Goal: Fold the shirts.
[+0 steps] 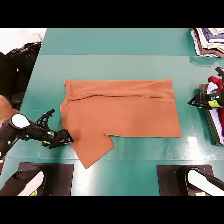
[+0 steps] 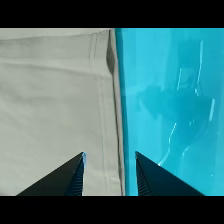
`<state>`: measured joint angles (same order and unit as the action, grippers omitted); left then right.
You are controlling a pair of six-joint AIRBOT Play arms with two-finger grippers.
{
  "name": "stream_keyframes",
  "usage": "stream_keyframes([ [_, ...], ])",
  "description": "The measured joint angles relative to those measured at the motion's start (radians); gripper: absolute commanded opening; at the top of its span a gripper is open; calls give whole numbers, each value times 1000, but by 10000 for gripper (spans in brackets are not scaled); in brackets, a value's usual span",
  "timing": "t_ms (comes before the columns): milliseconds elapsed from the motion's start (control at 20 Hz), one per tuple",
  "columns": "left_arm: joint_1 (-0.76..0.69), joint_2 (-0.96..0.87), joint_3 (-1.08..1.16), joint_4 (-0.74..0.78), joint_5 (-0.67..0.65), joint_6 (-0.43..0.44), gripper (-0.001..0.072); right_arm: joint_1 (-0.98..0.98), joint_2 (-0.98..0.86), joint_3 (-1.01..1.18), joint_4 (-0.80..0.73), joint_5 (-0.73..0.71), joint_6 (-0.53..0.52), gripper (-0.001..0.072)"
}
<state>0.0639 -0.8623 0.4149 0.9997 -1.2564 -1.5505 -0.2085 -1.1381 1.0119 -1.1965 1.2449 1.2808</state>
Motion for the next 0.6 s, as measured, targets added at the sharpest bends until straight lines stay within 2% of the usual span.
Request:
stream_keyframes([
  [150, -36, 8, -26, -36, 80, 6, 532, -1, 10, -10, 0, 0, 0, 366],
  [200, -59, 10, -30, -45, 106, 7, 484, -1, 13, -12, 0, 0, 0, 365],
  [300, -106, 11, -37, -49, 155, 8, 66, -1, 14, -14, 0, 13, 0, 365],
  [350, -124, 11, -38, -57, 176, 7, 28, -3, 15, -15, 0, 26, 0, 365],
  [600, -169, 12, -40, -95, 163, 18, 27, -78, 17, -45, -8, 106, 0, 366],
])
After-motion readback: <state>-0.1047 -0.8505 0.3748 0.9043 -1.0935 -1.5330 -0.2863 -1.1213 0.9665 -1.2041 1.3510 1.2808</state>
